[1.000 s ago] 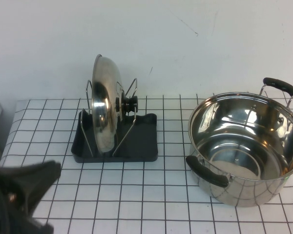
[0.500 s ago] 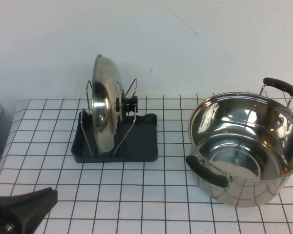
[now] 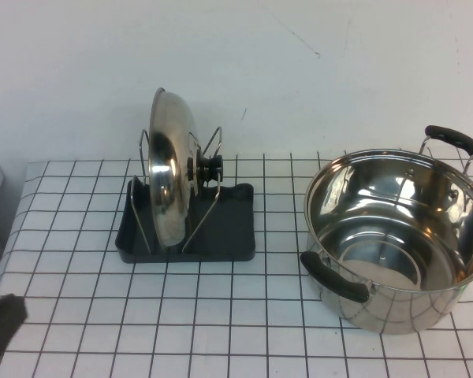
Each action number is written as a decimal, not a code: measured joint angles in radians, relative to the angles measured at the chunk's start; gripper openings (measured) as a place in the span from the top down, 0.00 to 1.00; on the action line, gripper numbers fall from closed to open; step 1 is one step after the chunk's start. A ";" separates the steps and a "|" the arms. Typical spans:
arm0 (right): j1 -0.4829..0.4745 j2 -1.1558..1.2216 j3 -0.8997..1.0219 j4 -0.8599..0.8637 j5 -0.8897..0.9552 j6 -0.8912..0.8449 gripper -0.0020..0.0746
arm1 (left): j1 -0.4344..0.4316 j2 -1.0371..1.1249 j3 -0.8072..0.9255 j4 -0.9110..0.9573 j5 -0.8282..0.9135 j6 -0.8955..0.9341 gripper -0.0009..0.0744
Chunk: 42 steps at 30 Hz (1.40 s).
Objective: Put pot lid on rack
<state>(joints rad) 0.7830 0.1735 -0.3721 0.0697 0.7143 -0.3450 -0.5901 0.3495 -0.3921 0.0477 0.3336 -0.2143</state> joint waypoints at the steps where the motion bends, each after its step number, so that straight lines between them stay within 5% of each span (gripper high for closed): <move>1: 0.000 0.000 0.000 0.000 0.000 0.000 0.98 | 0.032 -0.036 0.017 0.009 -0.014 0.000 0.99; 9: 0.000 0.000 0.000 0.002 0.000 0.000 0.98 | 0.356 -0.291 0.303 0.051 -0.294 0.002 0.99; 15: 0.000 0.000 0.000 0.002 0.000 0.000 0.98 | 0.531 -0.359 0.416 0.052 -0.291 -0.073 0.99; 23: 0.000 0.000 0.000 0.002 0.000 0.000 0.98 | 0.553 -0.359 0.420 0.048 -0.032 -0.105 0.99; 42: 0.000 0.000 0.000 0.002 0.000 0.000 0.98 | 0.551 -0.359 0.415 0.032 0.003 -0.057 0.99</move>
<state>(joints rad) 0.7830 0.1735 -0.3721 0.0719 0.7143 -0.3450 -0.0388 -0.0093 0.0224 0.0794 0.3363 -0.2716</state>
